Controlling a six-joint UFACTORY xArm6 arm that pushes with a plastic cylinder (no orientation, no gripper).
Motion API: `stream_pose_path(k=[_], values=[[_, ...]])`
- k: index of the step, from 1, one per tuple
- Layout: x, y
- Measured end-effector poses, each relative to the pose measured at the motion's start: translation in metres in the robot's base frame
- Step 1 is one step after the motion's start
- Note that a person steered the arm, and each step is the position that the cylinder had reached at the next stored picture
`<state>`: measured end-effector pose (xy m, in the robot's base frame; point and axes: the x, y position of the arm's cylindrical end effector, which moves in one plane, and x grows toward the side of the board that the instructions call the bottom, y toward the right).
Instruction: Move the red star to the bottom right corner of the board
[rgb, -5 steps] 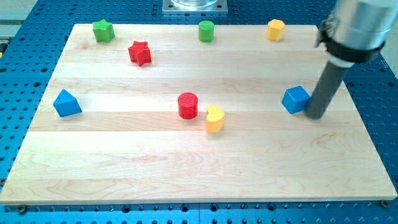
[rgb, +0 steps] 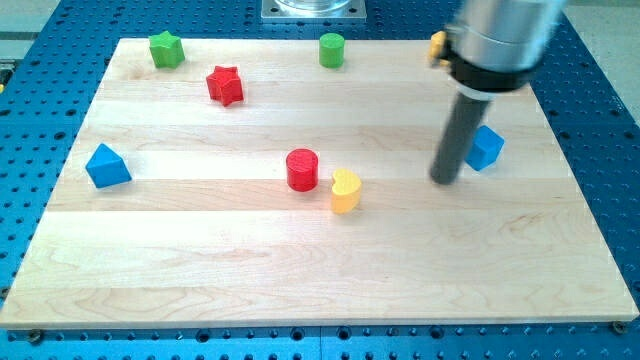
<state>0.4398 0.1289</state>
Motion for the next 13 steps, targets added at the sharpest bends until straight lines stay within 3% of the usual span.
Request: stream_pose_path(k=[2, 3, 4, 5, 6, 7, 8, 11, 12, 13], values=[[-0.006, -0.123], [0.020, -0.194], [0.008, -0.203], [-0.044, -0.260], [-0.047, -0.327], [-0.086, -0.347], [-0.112, -0.363], [-0.122, -0.267], [-0.067, -0.228], [-0.021, -0.259]])
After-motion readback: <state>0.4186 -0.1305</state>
